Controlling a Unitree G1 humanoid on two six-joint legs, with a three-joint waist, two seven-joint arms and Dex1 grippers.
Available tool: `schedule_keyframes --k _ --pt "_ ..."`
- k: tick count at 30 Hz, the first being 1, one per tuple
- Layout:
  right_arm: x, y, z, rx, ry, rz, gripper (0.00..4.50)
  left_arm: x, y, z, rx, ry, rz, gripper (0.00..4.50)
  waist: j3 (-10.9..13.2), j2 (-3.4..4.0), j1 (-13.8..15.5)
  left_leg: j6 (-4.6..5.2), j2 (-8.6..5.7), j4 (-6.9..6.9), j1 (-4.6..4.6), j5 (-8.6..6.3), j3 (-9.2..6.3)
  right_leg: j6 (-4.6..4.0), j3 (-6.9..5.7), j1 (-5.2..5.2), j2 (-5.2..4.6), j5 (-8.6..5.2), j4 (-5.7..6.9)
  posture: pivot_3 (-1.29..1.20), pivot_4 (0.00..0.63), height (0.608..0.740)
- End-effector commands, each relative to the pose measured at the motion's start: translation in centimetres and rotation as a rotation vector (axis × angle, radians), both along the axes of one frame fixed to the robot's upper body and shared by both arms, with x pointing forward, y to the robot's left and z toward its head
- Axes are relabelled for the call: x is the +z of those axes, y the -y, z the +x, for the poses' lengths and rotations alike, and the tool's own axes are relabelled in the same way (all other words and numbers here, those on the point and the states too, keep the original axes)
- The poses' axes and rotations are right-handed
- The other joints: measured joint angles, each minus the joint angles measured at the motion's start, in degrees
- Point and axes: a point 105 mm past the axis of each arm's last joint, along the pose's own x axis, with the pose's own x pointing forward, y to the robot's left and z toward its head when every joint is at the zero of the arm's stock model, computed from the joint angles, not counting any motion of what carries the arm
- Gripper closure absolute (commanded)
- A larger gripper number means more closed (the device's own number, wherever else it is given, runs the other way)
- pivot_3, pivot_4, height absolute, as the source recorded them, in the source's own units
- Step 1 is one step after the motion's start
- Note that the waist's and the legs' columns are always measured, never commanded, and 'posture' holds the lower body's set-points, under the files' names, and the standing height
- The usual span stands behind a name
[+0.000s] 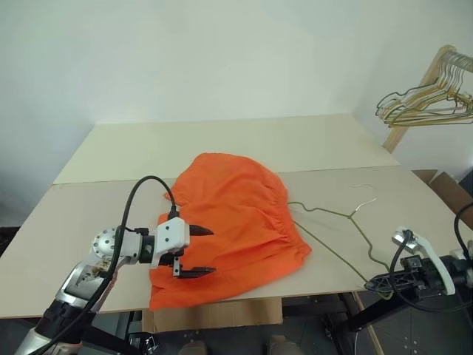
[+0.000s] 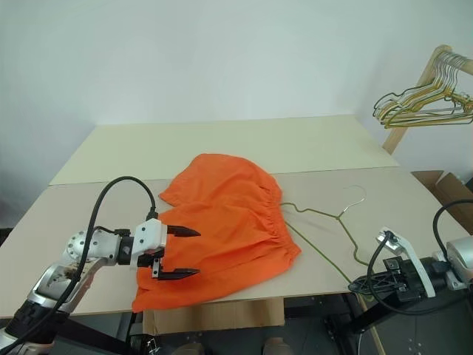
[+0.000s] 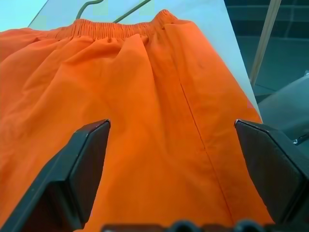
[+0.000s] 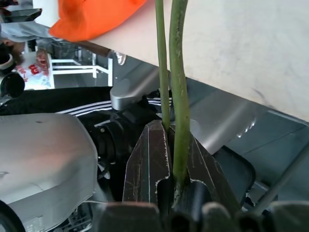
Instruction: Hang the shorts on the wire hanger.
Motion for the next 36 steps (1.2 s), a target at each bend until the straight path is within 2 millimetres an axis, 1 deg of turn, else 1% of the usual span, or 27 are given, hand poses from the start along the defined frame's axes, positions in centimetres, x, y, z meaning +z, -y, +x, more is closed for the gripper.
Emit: schedule_keyframes --k 1,3,6,7,11,14,17,22,27,29,33,36 --pt "0.7 -0.9 1.0 0.033 0.037 0.077 4.50 0.2 0.0 -0.1 -0.016 0.040 0.030 0.02 0.00 0.00 -0.17 0.00 -0.01 0.00 0.00 0.00 0.00 0.00 0.00 0.00 -0.01 0.00 0.00 0.00 0.000 0.740" --pt "0.3 -1.0 1.7 0.029 0.041 0.071 4.50 0.2 0.1 -0.1 -0.017 0.040 0.031 0.02 0.00 0.00 -0.24 0.00 0.00 0.00 0.03 0.00 0.02 0.00 0.02 0.01 0.01 0.00 -0.01 -0.01 0.000 0.740" --pt "-0.5 -1.2 3.5 -0.016 0.056 0.075 4.50 0.2 0.3 0.0 -0.024 0.042 0.033 0.02 -0.01 0.01 -0.20 0.00 0.00 0.01 0.04 0.00 0.02 -0.01 0.02 0.03 0.02 0.01 0.00 0.00 0.000 0.740" --pt "-0.7 -1.5 3.8 -0.003 0.066 0.079 4.50 0.3 0.2 0.1 -0.023 0.049 0.036 0.02 -0.01 0.02 -0.11 0.00 0.00 0.02 0.04 0.00 0.02 -0.02 0.02 0.04 0.02 0.02 0.00 0.00 0.000 0.740" --pt "-1.1 -2.1 4.2 0.028 0.065 0.079 4.50 0.5 0.0 0.5 -0.002 0.058 0.037 0.02 -0.02 0.03 0.40 0.00 -0.01 0.02 -0.05 0.00 0.00 -0.12 0.00 0.01 0.01 0.08 -0.01 0.01 0.000 0.740" --pt "-1.5 -2.6 4.6 0.025 0.054 0.089 4.50 0.3 -0.1 0.3 -0.002 0.058 0.047 0.02 -0.02 0.03 0.68 0.01 -0.02 0.02 -0.05 0.00 0.01 -0.12 0.01 0.02 -0.02 0.08 -0.03 0.02 0.000 0.740" --pt "-1.3 -2.9 5.7 0.004 0.089 0.111 4.50 -0.1 -0.1 0.0 -0.001 0.051 0.051 0.02 -0.03 0.04 0.66 0.00 -0.02 0.02 -0.03 0.00 0.01 -0.13 0.01 0.02 -0.01 0.08 0.00 0.02 0.000 0.740" --pt "-1.1 -3.3 7.4 -0.036 0.126 0.128 4.50 -0.3 0.0 0.1 0.009 0.054 0.050 0.02 -0.03 0.04 0.90 0.01 -0.01 0.03 0.02 0.01 0.01 -0.15 0.01 0.04 0.01 0.10 0.04 0.03 0.000 0.740" --pt "-1.6 -4.6 7.7 -0.008 0.112 0.148 4.50 -0.5 -0.1 0.2 0.015 0.063 0.057 0.02 -0.04 0.06 1.51 0.01 -0.01 0.03 -0.03 0.00 0.00 -0.15 0.01 0.01 0.01 0.10 0.03 0.03 0.000 0.740" --pt "-1.9 -4.8 7.9 -0.022 0.102 0.151 4.50 -0.5 -0.1 0.2 0.017 0.063 0.056 0.02 -0.04 0.06 1.57 0.01 -0.02 0.03 -0.04 0.00 0.00 -0.15 0.01 0.02 0.00 0.10 0.03 0.04 0.000 0.740" --pt "-2.2 -5.1 8.9 -0.060 0.119 0.153 4.50 -0.6 -0.1 0.1 0.020 0.063 0.060 0.02 -0.06 0.05 1.45 0.00 0.00 0.03 0.00 0.00 0.00 -0.16 0.01 0.04 0.02 0.11 0.06 0.04 0.000 0.740" --pt "-1.9 -4.9 9.7 -0.100 0.149 0.169 4.50 -0.8 -0.2 0.0 0.023 0.063 0.065 0.02 -0.06 0.05 1.48 0.00 0.00 0.03 0.02 0.01 0.00 -0.17 0.01 0.04 0.03 0.12 0.07 0.05 0.000 0.740"
